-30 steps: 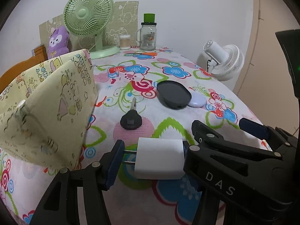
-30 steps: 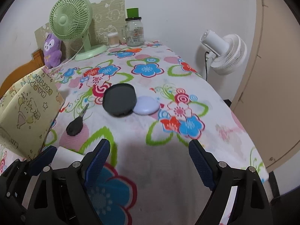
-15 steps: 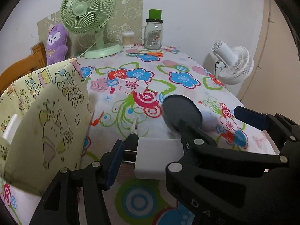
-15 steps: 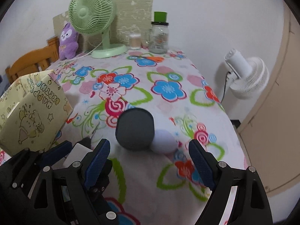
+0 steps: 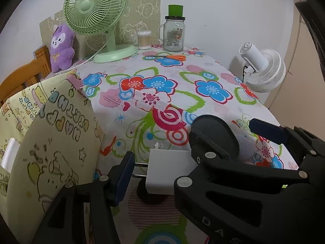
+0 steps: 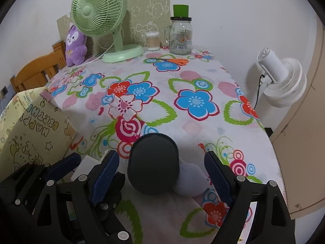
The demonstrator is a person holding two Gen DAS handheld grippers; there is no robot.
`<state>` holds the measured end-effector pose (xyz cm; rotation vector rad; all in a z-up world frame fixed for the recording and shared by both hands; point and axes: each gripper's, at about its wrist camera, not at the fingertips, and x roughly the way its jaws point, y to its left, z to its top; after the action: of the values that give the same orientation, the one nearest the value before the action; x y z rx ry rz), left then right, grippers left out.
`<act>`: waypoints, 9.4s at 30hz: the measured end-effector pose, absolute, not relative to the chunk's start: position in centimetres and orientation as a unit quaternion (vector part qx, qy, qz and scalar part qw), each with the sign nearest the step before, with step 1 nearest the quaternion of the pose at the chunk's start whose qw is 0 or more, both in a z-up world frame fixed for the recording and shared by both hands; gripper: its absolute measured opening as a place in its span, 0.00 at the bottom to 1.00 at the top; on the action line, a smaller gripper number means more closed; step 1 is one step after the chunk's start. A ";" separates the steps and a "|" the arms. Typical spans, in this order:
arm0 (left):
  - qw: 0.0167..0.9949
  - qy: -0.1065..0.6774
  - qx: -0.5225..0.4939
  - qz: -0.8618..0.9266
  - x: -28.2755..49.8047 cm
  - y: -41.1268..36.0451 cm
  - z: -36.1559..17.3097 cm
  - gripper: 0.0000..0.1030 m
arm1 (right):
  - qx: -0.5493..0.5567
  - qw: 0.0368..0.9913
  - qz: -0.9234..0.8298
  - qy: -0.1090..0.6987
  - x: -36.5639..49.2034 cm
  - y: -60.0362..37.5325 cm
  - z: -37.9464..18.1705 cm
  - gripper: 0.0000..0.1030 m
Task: Organize rigid objects
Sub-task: 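Lift the white block with left gripper while right grasps the black round disc, then lift the black disc with right gripper while left holds the white block, then carry the white block toward the fabric box while right carries the black disc, then lower the white block into the box and open left while right releases the black disc, then move both grippers out of the box back over the table, then move left gripper to the black key fob while right approaches the grey round puck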
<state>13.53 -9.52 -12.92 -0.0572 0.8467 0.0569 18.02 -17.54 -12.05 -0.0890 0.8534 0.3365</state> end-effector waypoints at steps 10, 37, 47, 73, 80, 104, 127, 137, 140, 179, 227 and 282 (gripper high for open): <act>0.911 0.411 -0.029 0.027 14.0 -9.1 -12.9 0.61 | -0.032 0.891 0.174 0.417 18.9 -17.0 -12.5 0.73; 0.911 0.412 -0.022 0.005 12.9 -10.2 -12.3 0.61 | -0.030 0.899 0.140 0.415 17.1 -18.5 -11.7 0.55; 0.911 0.411 -0.019 -0.010 11.2 -10.9 -11.4 0.61 | -0.018 0.905 0.122 0.408 15.0 -19.5 -10.7 0.55; 0.913 0.407 -0.012 -0.023 6.8 -10.6 -8.7 0.61 | 0.004 0.910 0.084 0.407 9.9 -19.8 -8.2 0.55; 0.917 0.398 -0.014 -0.028 5.8 -10.1 -7.3 0.61 | 0.002 0.915 0.082 0.396 8.6 -19.5 -6.4 0.55; 0.926 0.375 -0.006 -0.044 4.1 -8.7 -2.5 0.61 | 0.010 0.924 0.076 0.375 6.6 -18.1 -1.3 0.55; 0.921 0.387 -0.017 -0.037 6.0 -4.2 -1.8 0.61 | 0.004 0.918 0.095 0.385 8.6 -13.5 -0.5 0.55; 0.922 0.387 -0.015 -0.022 6.8 -1.4 -1.5 0.61 | -0.002 0.915 0.110 0.388 9.7 -10.4 -0.4 0.55; 0.922 0.387 -0.018 -0.016 6.9 -0.4 -1.6 0.61 | -0.004 0.914 0.115 0.389 9.9 -9.5 -0.4 0.55; 0.913 0.406 -0.039 0.023 10.5 9.0 -3.8 0.61 | -0.031 0.896 0.159 0.414 14.5 0.7 -2.6 0.55; 0.909 0.413 -0.045 0.033 7.6 4.8 -4.2 0.59 | -0.007 0.913 0.152 0.378 10.4 -5.7 -2.0 0.89; 0.919 0.392 0.023 -0.037 6.5 -10.7 -3.1 0.61 | 0.039 0.927 0.071 0.367 8.1 -21.8 -1.6 0.89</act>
<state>6.47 -10.69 -3.05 0.0469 0.8059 -0.0753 8.07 -21.81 -1.56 0.0795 0.7518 0.1459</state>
